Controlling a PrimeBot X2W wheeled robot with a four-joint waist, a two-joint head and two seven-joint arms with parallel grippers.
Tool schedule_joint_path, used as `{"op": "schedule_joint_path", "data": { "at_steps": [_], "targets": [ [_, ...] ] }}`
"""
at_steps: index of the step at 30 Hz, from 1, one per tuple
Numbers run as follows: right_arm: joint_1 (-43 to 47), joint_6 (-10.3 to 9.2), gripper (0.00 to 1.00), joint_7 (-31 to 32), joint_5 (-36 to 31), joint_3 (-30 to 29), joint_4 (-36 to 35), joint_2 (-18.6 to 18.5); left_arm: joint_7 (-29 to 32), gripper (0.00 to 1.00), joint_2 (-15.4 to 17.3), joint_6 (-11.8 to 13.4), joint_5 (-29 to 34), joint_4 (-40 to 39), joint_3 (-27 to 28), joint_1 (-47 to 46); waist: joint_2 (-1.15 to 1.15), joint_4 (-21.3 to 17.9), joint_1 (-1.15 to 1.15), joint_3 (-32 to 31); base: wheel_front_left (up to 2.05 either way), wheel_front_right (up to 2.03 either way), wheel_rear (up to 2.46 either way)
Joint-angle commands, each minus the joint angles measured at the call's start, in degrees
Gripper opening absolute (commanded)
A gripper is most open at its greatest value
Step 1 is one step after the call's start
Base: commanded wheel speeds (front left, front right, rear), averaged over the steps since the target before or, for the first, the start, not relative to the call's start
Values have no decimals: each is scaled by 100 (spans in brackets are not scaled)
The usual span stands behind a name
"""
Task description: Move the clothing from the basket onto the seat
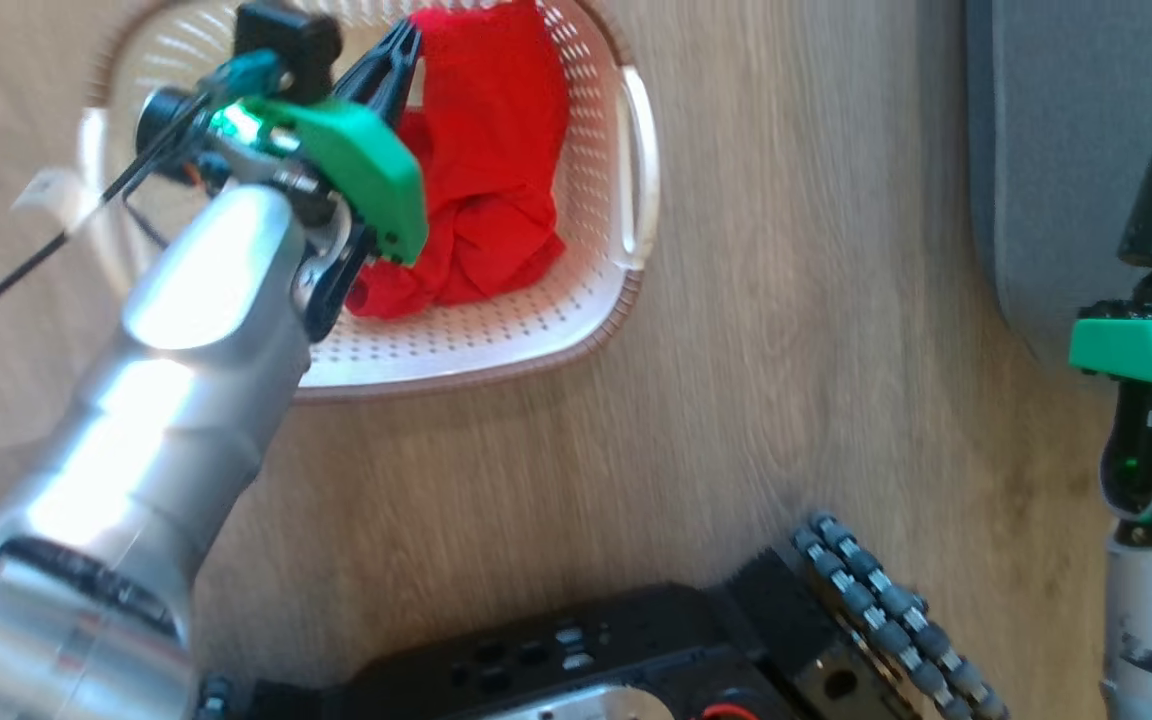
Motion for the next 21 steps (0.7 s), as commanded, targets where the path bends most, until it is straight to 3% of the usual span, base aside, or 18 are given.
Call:
{"op": "schedule_joint_path", "data": {
  "at_steps": [1,10,21],
  "targets": [
    [167,40,100,-26,-48,29,-129,-40,-62,0,171,-35,-36,-176,169,159,0,272,0,-362,0,0,0],
    [442,40,100,-26,-489,-193,235,-40,-69,0,756,204,2,-1847,1365,1700,0,985,0,-1827,0,0,0],
    [1059,40,100,10,-822,-333,810,-40,-37,0,1377,646,-62,-3019,1945,3070,0,1644,0,-3571,0,0,0]
  ]
}}
